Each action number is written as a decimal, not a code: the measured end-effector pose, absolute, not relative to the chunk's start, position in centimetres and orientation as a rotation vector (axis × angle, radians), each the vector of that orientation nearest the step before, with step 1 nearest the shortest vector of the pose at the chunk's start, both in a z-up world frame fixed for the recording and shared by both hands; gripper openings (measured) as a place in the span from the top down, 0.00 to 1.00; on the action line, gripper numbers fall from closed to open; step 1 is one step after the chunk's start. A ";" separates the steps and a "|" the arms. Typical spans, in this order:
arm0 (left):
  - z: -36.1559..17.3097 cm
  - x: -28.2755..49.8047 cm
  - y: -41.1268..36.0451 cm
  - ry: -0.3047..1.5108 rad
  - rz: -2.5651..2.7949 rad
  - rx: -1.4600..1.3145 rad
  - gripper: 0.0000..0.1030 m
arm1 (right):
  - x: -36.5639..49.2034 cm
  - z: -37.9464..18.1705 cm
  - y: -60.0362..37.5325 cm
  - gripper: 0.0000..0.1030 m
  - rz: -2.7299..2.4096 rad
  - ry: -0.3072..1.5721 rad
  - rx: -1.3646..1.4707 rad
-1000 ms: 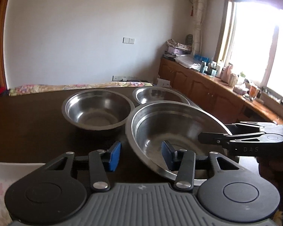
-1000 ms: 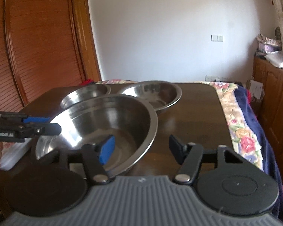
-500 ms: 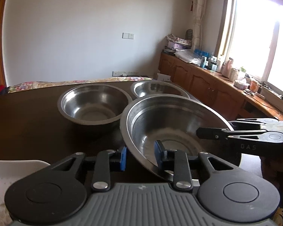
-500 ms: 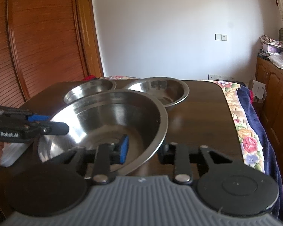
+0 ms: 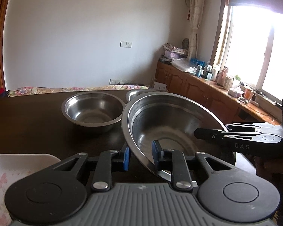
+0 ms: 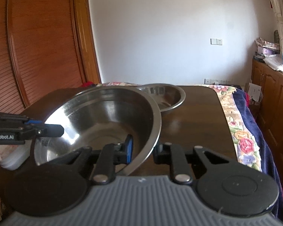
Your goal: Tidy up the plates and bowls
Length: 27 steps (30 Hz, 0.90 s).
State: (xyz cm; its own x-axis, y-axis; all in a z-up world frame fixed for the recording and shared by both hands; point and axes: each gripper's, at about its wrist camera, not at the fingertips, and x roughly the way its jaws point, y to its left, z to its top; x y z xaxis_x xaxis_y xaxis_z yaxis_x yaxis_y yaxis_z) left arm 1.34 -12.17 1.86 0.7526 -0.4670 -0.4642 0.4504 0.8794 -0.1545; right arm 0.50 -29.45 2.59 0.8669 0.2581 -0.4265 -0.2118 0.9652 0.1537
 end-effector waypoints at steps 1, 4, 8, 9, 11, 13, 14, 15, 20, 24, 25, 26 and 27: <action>2.0 0.9 -12.0 0.509 -0.502 -0.035 0.68 | 0.3 2.8 -29.4 0.78 0.246 0.457 0.101; 2.2 -0.3 -11.4 0.495 -0.502 -0.038 0.68 | -0.6 3.3 -29.1 0.78 0.249 0.448 0.098; 2.0 -1.5 -10.3 0.496 -0.496 -0.074 0.68 | -1.5 3.3 -28.5 0.78 0.254 0.446 0.098; 1.9 -1.8 -10.0 0.494 -0.493 -0.079 0.68 | -1.7 3.3 -28.4 0.78 0.257 0.447 0.099; 1.7 -2.6 -9.6 0.489 -0.483 -0.077 0.68 | -2.1 3.2 -28.1 0.78 0.259 0.445 0.101; 1.6 -3.1 -9.3 0.489 -0.474 -0.075 0.68 | -2.6 3.1 -27.7 0.78 0.266 0.438 0.098; 1.6 -3.1 -9.1 0.490 -0.470 -0.074 0.68 | -2.7 3.1 -27.6 0.78 0.269 0.437 0.101; 1.5 -3.4 -9.0 0.490 -0.464 -0.071 0.68 | -2.8 3.1 -27.5 0.78 0.272 0.437 0.102; 1.1 -4.1 -8.2 0.489 -0.446 -0.058 0.68 | -3.3 2.7 -26.7 0.78 0.291 0.443 0.114; 0.7 -4.3 -7.9 0.498 -0.434 -0.059 0.68 | -3.4 2.2 -26.5 0.78 0.301 0.455 0.133; 0.5 -4.3 -7.8 0.502 -0.431 -0.058 0.68 | -3.5 2.1 -26.4 0.78 0.302 0.458 0.136; 0.4 -4.2 -7.7 0.504 -0.428 -0.057 0.68 | -3.4 2.0 -26.3 0.78 0.303 0.460 0.136; 0.3 -4.1 -7.7 0.507 -0.425 -0.055 0.68 | -3.4 1.9 -26.2 0.78 0.304 0.460 0.133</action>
State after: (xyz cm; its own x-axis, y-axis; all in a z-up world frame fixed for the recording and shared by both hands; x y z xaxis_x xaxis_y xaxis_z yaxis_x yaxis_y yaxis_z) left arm -4.13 -7.69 0.28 0.7893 -0.4076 -0.4593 0.3808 0.9116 -0.1546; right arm -3.43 -26.17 1.95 0.8519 0.3176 -0.4165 -0.2579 0.9464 0.1942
